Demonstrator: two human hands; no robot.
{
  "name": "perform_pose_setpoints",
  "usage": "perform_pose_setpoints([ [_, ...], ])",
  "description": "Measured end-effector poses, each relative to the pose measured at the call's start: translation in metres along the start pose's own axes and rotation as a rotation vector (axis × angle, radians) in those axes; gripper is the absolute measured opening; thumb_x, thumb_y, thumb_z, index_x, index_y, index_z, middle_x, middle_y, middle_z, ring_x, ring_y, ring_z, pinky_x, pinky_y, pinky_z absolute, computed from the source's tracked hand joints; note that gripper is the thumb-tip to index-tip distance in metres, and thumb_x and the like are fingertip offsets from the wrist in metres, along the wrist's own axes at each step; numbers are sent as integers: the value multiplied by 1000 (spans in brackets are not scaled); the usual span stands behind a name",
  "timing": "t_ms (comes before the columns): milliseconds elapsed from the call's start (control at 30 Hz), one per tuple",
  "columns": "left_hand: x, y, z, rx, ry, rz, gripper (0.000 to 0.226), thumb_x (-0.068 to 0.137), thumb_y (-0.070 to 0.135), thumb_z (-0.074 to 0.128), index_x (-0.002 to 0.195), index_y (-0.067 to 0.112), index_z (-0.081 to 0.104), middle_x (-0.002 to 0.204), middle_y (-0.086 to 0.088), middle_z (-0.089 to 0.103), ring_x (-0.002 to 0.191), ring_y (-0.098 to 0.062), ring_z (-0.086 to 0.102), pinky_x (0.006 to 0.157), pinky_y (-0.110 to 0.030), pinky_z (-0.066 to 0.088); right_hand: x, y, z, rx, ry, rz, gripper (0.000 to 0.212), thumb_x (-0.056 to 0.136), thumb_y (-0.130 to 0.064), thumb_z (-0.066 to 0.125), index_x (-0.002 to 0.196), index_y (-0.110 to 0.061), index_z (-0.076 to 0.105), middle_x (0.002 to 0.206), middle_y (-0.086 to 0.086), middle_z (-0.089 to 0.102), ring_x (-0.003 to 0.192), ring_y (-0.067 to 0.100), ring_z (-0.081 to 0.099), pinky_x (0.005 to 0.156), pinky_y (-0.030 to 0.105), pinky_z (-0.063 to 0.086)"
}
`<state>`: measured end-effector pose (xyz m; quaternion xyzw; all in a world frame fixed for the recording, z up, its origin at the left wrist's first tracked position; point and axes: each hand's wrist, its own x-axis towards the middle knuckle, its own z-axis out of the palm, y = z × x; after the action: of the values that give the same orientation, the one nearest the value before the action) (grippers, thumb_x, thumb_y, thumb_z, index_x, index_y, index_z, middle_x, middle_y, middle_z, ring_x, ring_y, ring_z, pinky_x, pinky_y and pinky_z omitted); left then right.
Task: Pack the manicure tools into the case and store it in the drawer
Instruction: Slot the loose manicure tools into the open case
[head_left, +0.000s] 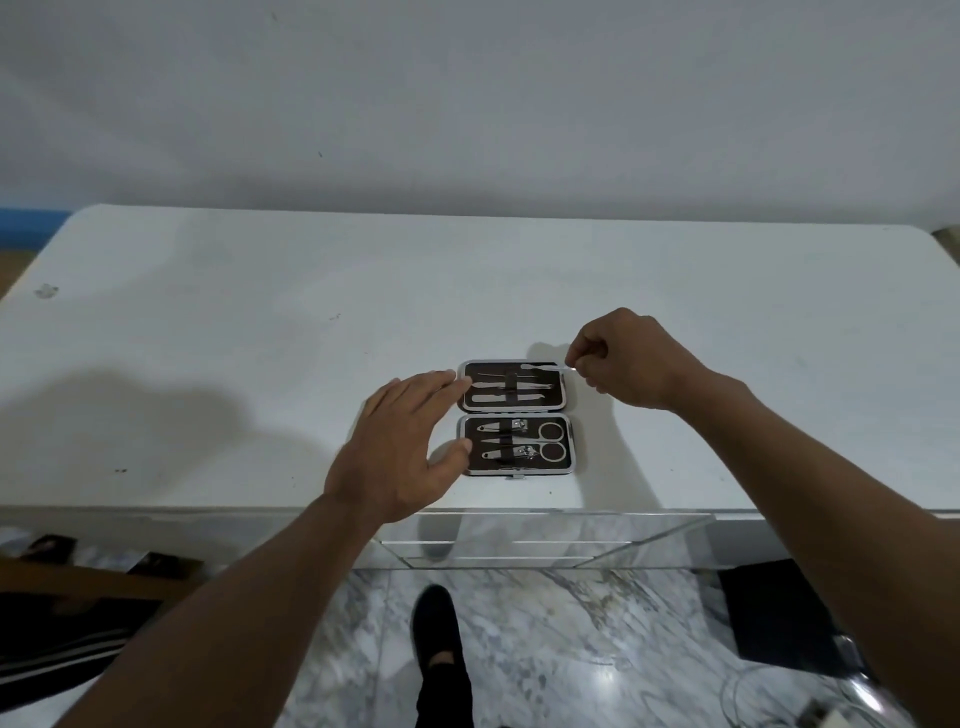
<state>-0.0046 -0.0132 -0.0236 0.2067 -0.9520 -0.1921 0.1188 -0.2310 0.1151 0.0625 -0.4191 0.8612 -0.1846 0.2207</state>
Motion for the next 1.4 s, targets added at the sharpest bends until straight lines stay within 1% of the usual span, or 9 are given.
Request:
perform_pose_setpoints([
  [100,0,0,0,-3,-1,-5,63,84,48,44,143,27,41,147,7,43,136,-10,35,115,-30,16,1,0,2,-57,30,-39,28,87,-1,47,93,-9,73,77,-3,61,74,17,58,58,17,43],
  [167,0,0,0,-5,1,-4,63,84,48,44,143,27,41,147,7,43,135,-10,36,115,-30,17,1,0,2,-105,38,-62,30,86,0,46,94,-8,74,80,0,65,69,15,53,53,12,36],
  [233,0,0,0,-6,0,-2,62,84,49,44,143,27,41,147,7,43,135,-9,35,114,-30,17,0,1,2,-132,42,-71,31,85,0,46,94,-8,74,87,6,71,68,17,55,55,17,39],
  [400,-1,-1,1,2,1,5,62,85,49,43,143,26,41,148,7,43,136,-9,34,114,-29,15,-3,7,7,-204,47,-132,28,85,-3,49,97,-10,74,93,9,75,77,24,64,72,28,52],
  [567,0,-2,1,1,7,7,62,85,49,43,143,27,41,148,8,42,136,-8,34,114,-29,16,-5,4,5,-354,14,-197,31,87,-4,49,106,-14,72,105,9,70,96,30,62,80,32,48],
  [733,0,-1,0,-9,4,5,62,85,50,43,143,26,41,148,8,42,136,-8,34,115,-29,15,-5,5,4,-406,1,-212,34,90,-6,47,111,-18,70,107,10,67,98,30,60,80,33,45],
  [1067,0,-1,0,-22,7,4,63,85,50,42,143,26,42,147,8,42,136,-9,35,116,-32,17,-1,3,8,-388,15,-196,30,91,-8,47,108,-16,71,104,11,66,95,30,60,74,29,39],
  [1267,0,-1,1,-17,4,7,63,85,50,42,143,26,41,147,8,42,136,-8,34,116,-30,16,1,-2,10,-391,22,-209,31,91,-6,46,107,-16,71,103,12,65,94,32,60,75,32,43],
  [1400,-1,-1,0,-20,3,9,63,85,51,42,143,27,41,148,9,41,137,-7,32,116,-29,14,3,-12,16,-391,17,-238,30,89,-6,46,103,-15,72,101,11,65,93,31,60,81,38,49],
])
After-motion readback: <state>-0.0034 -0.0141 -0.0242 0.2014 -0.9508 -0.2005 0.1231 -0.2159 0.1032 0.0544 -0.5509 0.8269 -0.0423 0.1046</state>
